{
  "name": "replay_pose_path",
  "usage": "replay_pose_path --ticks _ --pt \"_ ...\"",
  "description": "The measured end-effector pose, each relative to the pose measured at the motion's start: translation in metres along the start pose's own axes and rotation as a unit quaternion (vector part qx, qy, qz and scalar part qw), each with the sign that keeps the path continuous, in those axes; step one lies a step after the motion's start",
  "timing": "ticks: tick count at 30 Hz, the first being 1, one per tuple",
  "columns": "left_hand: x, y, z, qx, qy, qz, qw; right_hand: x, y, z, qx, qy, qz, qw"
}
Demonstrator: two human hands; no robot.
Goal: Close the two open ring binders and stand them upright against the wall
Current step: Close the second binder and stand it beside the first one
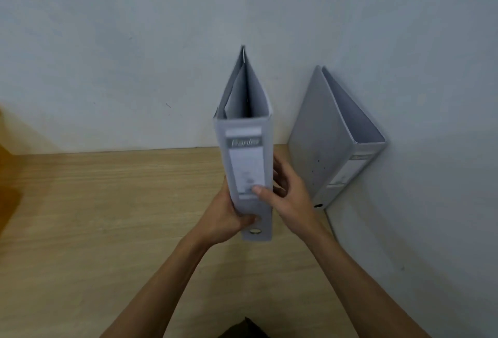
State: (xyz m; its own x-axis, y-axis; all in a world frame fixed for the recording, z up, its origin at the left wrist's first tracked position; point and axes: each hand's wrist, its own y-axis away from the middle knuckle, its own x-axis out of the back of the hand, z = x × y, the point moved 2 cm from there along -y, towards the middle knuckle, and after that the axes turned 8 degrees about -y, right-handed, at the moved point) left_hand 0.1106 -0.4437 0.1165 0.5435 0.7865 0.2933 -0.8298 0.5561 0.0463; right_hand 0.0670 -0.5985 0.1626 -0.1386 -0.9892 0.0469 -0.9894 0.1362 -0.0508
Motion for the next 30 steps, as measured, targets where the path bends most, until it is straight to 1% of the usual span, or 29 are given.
replay_pose_path --ticks 3,7,13,17,21,24,27,30 --pt "-0.009 -0.006 -0.006 -0.001 -0.029 0.010 1.000 0.012 0.010 0.012 -0.016 0.012 -0.020 1.000" --pt "-0.032 -0.008 -0.003 0.003 -0.037 -0.005 0.999 0.035 0.026 0.030 -0.041 0.012 0.009 0.999" --pt "-0.065 -0.029 0.010 -0.015 -0.079 -0.025 0.996 0.077 0.042 0.042 -0.053 0.007 0.086 0.995" --pt "-0.084 -0.048 0.010 -0.012 -0.068 -0.019 0.997 0.098 0.042 0.040 -0.044 0.005 0.127 0.991" --pt "-0.100 -0.068 0.015 -0.017 -0.074 -0.001 0.997 0.116 0.040 0.042 -0.029 -0.007 0.213 0.977" --pt "-0.106 -0.083 0.023 -0.020 -0.078 -0.004 0.997 0.125 0.036 0.038 -0.015 0.023 0.260 0.965" --pt "-0.107 -0.095 0.027 -0.018 -0.084 -0.021 0.996 0.130 0.027 0.037 -0.021 0.037 0.294 0.955" --pt "-0.108 -0.105 0.028 -0.005 -0.099 -0.021 0.995 0.136 0.017 0.039 -0.028 0.051 0.309 0.949"
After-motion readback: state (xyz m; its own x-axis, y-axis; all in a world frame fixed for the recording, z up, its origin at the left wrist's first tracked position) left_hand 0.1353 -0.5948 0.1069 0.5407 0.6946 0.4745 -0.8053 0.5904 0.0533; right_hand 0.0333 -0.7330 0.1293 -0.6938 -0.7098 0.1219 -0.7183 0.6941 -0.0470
